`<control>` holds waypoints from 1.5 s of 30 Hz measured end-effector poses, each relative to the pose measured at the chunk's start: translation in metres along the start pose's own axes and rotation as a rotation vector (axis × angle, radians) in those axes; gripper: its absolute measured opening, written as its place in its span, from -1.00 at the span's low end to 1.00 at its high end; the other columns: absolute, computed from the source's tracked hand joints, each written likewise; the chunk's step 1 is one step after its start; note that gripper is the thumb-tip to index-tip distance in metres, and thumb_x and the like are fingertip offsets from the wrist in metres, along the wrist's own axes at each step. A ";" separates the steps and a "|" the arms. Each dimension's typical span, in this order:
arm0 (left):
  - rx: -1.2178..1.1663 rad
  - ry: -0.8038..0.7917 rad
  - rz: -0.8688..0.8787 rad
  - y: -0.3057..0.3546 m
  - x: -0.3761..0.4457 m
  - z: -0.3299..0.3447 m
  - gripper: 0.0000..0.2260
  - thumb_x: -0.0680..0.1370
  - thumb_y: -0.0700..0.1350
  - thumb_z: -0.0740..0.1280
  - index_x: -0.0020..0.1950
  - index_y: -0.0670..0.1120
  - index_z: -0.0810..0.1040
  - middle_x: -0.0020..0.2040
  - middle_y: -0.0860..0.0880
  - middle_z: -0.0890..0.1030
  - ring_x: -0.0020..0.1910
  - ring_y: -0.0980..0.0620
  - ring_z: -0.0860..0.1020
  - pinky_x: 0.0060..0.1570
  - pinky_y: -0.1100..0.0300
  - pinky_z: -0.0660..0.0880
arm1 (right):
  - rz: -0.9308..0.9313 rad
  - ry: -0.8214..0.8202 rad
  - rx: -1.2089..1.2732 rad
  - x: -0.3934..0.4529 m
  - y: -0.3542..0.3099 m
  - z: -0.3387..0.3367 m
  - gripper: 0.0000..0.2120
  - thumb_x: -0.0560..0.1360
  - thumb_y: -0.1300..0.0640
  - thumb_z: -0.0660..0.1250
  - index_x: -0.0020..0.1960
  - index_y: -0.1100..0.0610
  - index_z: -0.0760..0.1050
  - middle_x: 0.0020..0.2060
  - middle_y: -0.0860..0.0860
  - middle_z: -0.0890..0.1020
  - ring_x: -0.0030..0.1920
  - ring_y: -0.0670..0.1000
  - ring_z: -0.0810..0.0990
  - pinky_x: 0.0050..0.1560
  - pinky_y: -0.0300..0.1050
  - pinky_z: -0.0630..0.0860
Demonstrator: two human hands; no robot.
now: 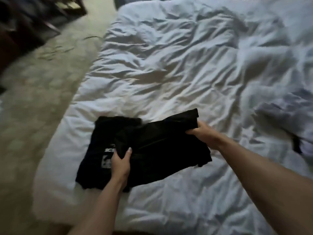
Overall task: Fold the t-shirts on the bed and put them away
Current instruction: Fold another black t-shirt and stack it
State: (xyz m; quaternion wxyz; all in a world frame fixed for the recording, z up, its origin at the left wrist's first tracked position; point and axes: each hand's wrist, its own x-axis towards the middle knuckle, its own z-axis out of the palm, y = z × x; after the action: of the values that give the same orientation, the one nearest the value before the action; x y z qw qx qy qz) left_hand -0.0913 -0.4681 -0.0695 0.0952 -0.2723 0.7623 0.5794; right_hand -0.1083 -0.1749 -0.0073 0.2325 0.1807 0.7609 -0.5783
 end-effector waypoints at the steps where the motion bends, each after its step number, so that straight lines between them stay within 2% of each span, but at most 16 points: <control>1: -0.016 0.087 -0.016 -0.007 0.000 -0.013 -0.57 0.59 -0.11 0.38 0.43 -0.17 0.42 0.33 -0.15 0.53 0.34 -0.13 0.48 0.38 -0.04 0.39 | -0.038 -0.057 -0.088 0.015 -0.017 0.013 -0.75 0.51 0.36 0.29 0.16 0.18 0.52 0.01 0.20 0.64 0.03 0.14 0.64 0.11 0.09 0.54; 5: -0.208 0.348 -0.159 -0.028 -0.003 -0.056 -0.45 0.62 -0.02 0.31 0.57 -0.08 0.23 0.48 -0.09 0.39 0.44 -0.12 0.38 0.43 -0.07 0.35 | -0.177 -0.259 -0.419 0.078 -0.080 0.081 -0.79 0.52 0.30 0.31 0.14 0.15 0.52 0.04 0.18 0.64 0.08 0.16 0.62 0.18 0.15 0.52; 9: -0.401 0.513 -0.288 -0.050 -0.001 -0.073 -0.48 0.64 0.01 0.28 0.57 -0.01 0.23 0.44 -0.07 0.43 0.40 -0.12 0.43 0.40 -0.09 0.38 | -0.335 -0.395 -0.704 0.127 -0.123 0.154 -0.70 0.54 0.29 0.31 0.26 0.19 0.47 0.07 0.09 0.55 0.09 0.06 0.52 0.02 -0.11 0.40; 13: -0.595 0.677 -0.425 -0.063 0.010 -0.067 -0.54 0.65 -0.01 0.26 0.54 0.01 0.28 0.40 -0.07 0.46 0.35 -0.16 0.47 0.37 -0.07 0.40 | -0.405 -0.490 -0.899 0.173 -0.141 0.221 -0.77 0.53 0.28 0.32 0.18 0.26 0.51 -0.02 0.08 0.53 0.07 0.07 0.53 -0.12 -0.26 0.26; 15: -0.679 0.754 -0.522 -0.066 0.016 -0.058 -0.54 0.66 -0.02 0.25 0.55 0.01 0.26 0.42 -0.09 0.45 0.36 -0.18 0.45 0.37 -0.04 0.39 | -0.410 -0.532 -0.984 0.189 -0.143 0.246 -0.75 0.54 0.25 0.32 0.20 0.26 0.49 0.01 0.10 0.54 0.04 0.07 0.51 -0.12 -0.25 0.28; 18: -0.843 0.722 -0.670 -0.074 0.022 -0.046 -0.50 0.66 -0.01 0.25 0.58 -0.01 0.21 0.45 -0.12 0.41 0.37 -0.23 0.43 0.40 -0.12 0.36 | -0.400 -0.538 -1.078 0.215 -0.135 0.272 -0.69 0.52 0.15 0.37 0.24 0.18 0.49 0.11 0.14 0.57 0.14 0.13 0.53 0.01 -0.13 0.39; 21: -0.742 0.671 -0.699 -0.085 0.024 -0.046 -0.46 0.62 0.08 0.29 0.55 -0.06 0.27 0.42 -0.13 0.45 0.32 -0.23 0.47 0.34 -0.09 0.41 | -0.434 -0.363 -1.088 0.228 -0.119 0.281 -0.48 0.47 -0.04 0.42 0.38 0.06 0.39 0.19 0.13 0.50 0.23 0.18 0.48 0.17 0.02 0.44; 24: -0.334 0.681 -0.770 -0.083 0.024 -0.070 -0.30 0.56 0.17 0.34 0.55 -0.17 0.19 0.44 -0.21 0.39 0.36 -0.26 0.41 0.32 -0.12 0.39 | -0.371 -0.036 -1.045 0.217 -0.094 0.278 -0.27 0.44 -0.19 0.41 0.48 0.01 0.19 0.27 0.15 0.38 0.30 0.23 0.38 0.22 0.13 0.33; 26: 0.005 0.660 -0.614 -0.075 0.026 -0.096 -0.29 0.54 0.18 0.35 0.54 -0.17 0.19 0.45 -0.21 0.35 0.40 -0.26 0.35 0.37 -0.19 0.32 | -0.316 0.083 -1.026 0.201 -0.071 0.272 -0.24 0.48 -0.28 0.33 0.51 0.05 0.15 0.31 0.17 0.35 0.32 0.24 0.35 0.26 0.13 0.31; 28: 0.241 0.513 -0.362 -0.071 0.039 -0.115 -0.36 0.56 0.17 0.33 0.52 -0.12 0.26 0.47 -0.17 0.35 0.44 -0.21 0.30 0.39 -0.18 0.28 | -0.276 0.233 -0.906 0.187 -0.051 0.264 -0.22 0.51 -0.32 0.24 0.54 0.11 0.13 0.34 0.17 0.33 0.33 0.23 0.32 0.33 0.13 0.27; 31: 0.504 0.323 -0.077 -0.067 0.074 -0.132 -0.42 0.57 0.13 0.32 0.51 -0.10 0.31 0.48 -0.11 0.34 0.46 -0.15 0.26 0.39 -0.16 0.27 | -0.212 0.489 -0.676 0.166 -0.031 0.255 -0.20 0.50 -0.30 0.26 0.53 0.20 0.17 0.35 0.18 0.33 0.36 0.22 0.30 0.36 0.12 0.24; 33: 0.488 0.219 -0.013 -0.059 0.104 -0.134 -0.43 0.58 0.13 0.32 0.51 -0.09 0.32 0.45 -0.10 0.37 0.44 -0.13 0.31 0.37 -0.16 0.33 | -0.114 0.547 -0.494 0.153 -0.018 0.254 -0.23 0.49 -0.25 0.33 0.49 0.21 0.23 0.32 0.20 0.39 0.34 0.21 0.36 0.32 0.08 0.30; 38: 0.394 -0.080 -0.008 -0.029 0.190 -0.115 -0.47 0.54 0.12 0.38 0.45 -0.04 0.39 0.31 -0.08 0.51 0.30 -0.09 0.48 0.23 0.00 0.45 | 0.082 0.407 -0.208 0.136 0.013 0.274 -0.39 0.44 -0.22 0.41 0.32 0.10 0.37 0.21 0.07 0.50 0.24 0.08 0.49 0.22 -0.01 0.45; 41: 0.293 -0.126 -0.015 -0.006 0.226 -0.099 -0.54 0.53 0.06 0.42 0.37 -0.08 0.45 0.20 -0.04 0.57 0.14 -0.02 0.53 0.01 0.15 0.39 | 0.134 0.539 0.029 0.151 0.005 0.280 -0.55 0.45 -0.09 0.46 0.21 0.09 0.42 0.01 -0.07 0.56 0.07 -0.02 0.53 0.11 -0.08 0.47; 43: 0.281 -0.116 -0.004 0.002 0.240 -0.092 -0.55 0.51 0.06 0.44 0.31 -0.10 0.46 0.13 -0.01 0.56 0.05 0.03 0.50 -0.01 0.18 0.36 | 0.139 0.646 0.161 0.162 -0.005 0.280 -0.74 0.49 0.07 0.44 0.09 0.10 0.45 -0.17 -0.13 0.56 -0.04 -0.01 0.55 0.00 -0.11 0.46; 45: 0.325 -0.093 0.084 0.002 0.249 -0.090 -0.57 0.49 0.07 0.47 0.24 -0.10 0.48 0.07 0.00 0.57 0.02 0.03 0.51 -0.03 0.17 0.39 | 0.106 0.692 0.213 0.168 -0.008 0.281 -0.88 0.51 0.17 0.39 0.00 0.10 0.47 -0.22 -0.10 0.59 -0.12 0.01 0.58 -0.05 -0.08 0.48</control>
State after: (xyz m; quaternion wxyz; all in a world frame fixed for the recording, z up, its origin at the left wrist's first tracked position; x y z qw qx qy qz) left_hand -0.2845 -0.6276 -0.1551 0.1487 -0.1940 0.8515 0.4639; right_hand -0.2109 -0.4472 -0.1583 -0.0292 0.4283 0.7196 -0.5458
